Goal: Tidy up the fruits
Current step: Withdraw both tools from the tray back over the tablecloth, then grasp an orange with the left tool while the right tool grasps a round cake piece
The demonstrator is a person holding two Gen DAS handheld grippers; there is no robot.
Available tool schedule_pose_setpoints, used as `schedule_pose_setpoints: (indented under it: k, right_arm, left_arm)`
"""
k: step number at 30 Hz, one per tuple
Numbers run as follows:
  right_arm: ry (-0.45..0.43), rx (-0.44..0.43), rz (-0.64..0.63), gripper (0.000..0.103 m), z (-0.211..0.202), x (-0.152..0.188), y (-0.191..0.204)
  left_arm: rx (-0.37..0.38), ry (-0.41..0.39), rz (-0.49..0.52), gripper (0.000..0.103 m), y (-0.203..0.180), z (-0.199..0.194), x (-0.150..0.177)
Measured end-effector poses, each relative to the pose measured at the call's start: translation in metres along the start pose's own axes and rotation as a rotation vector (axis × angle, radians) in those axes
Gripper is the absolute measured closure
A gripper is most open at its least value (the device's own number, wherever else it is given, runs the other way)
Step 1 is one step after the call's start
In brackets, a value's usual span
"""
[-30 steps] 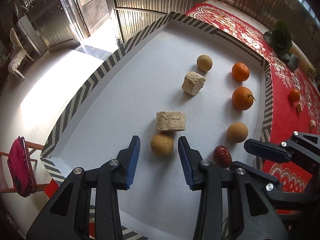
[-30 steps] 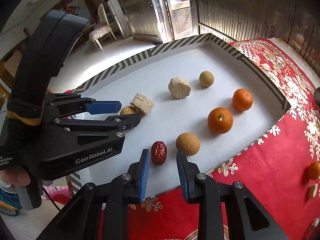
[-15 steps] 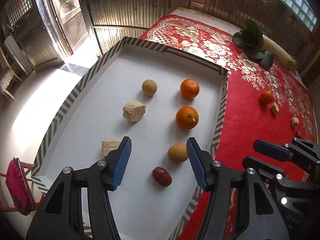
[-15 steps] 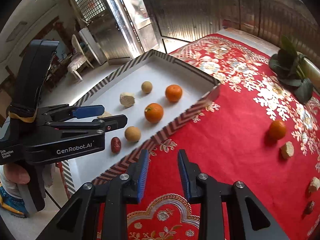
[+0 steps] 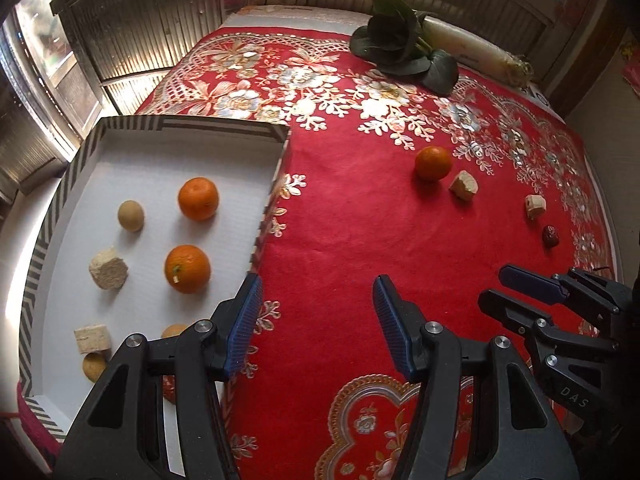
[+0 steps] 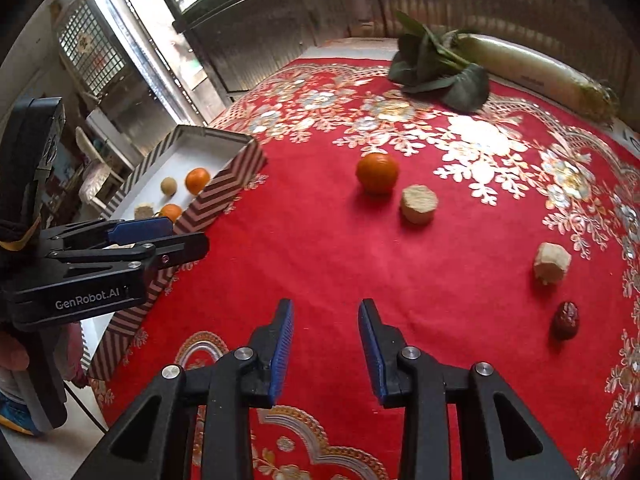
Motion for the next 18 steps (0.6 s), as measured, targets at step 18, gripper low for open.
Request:
schedule_pose_setpoints:
  k: [18]
  right_arm:
    - [-0.010,0.082,-0.055,0.068,0.038,-0.070,-0.055]
  left_arm:
    - [0.043,0.029,0.096,0.046,-0.048,0.021,-0.051]
Point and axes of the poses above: each gripper's, at about its wrist camera, not at the fingertips, and z roughly the way its jaws point, y to its left, x to its underside, the point moved 6 cm from there along z, roughly the way its jaws point, and after that the axes turned 8 degrees about y, right-handed, at the moved point
